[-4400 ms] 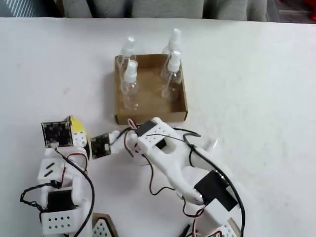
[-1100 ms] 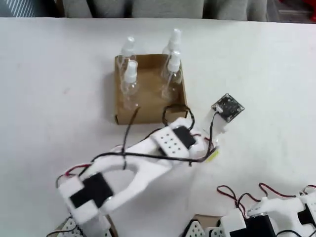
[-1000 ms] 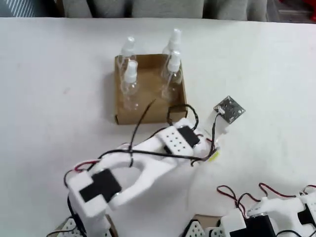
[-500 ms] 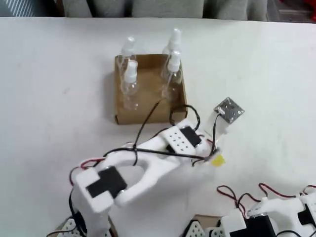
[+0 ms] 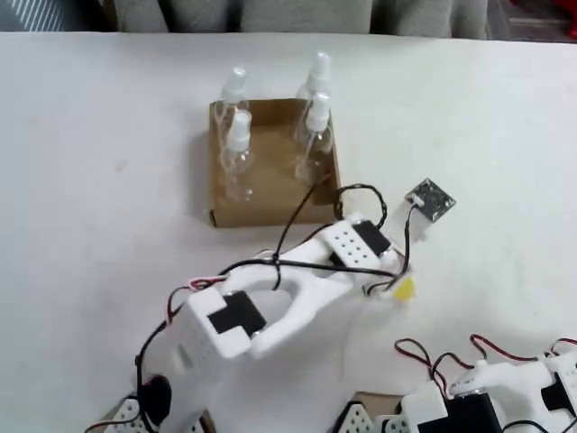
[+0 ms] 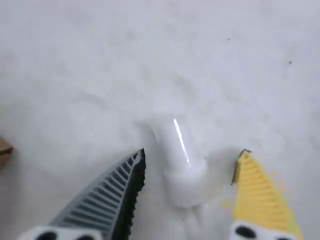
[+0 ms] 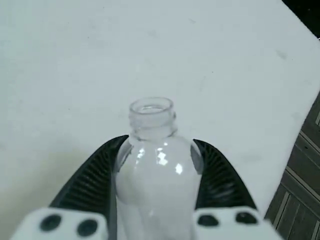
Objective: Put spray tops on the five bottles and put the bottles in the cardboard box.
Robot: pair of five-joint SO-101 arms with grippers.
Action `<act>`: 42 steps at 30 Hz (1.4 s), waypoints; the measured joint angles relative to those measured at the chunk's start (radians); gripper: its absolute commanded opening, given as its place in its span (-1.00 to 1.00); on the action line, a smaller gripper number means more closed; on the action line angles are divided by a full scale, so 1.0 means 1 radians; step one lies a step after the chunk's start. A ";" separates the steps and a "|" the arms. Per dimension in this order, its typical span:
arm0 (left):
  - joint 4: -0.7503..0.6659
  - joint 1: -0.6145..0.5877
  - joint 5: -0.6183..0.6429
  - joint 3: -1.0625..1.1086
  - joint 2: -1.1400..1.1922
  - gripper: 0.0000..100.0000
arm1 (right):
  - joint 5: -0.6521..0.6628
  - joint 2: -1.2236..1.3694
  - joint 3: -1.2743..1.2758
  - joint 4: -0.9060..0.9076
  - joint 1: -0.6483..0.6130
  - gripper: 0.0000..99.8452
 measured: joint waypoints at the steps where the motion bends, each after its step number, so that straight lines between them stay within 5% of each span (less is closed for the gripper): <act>1: 0.011 0.000 0.003 -0.015 0.011 -0.80 | 0.000 0.000 0.000 0.000 0.000 -0.97; 4: 0.020 0.006 0.008 -0.066 0.038 -0.96 | 0.000 0.000 0.000 0.000 0.000 -0.97; 25: 0.288 0.005 0.008 -0.097 -0.051 -0.96 | 0.086 -0.012 0.012 0.066 -0.060 -0.97; 35: 0.077 0.003 -0.051 0.453 -0.582 -0.96 | 0.077 -0.287 -0.005 0.486 -0.356 -0.97; 42: -0.066 -0.009 -0.052 0.813 -1.000 -0.96 | -0.133 -0.580 -0.005 0.569 -0.623 -0.97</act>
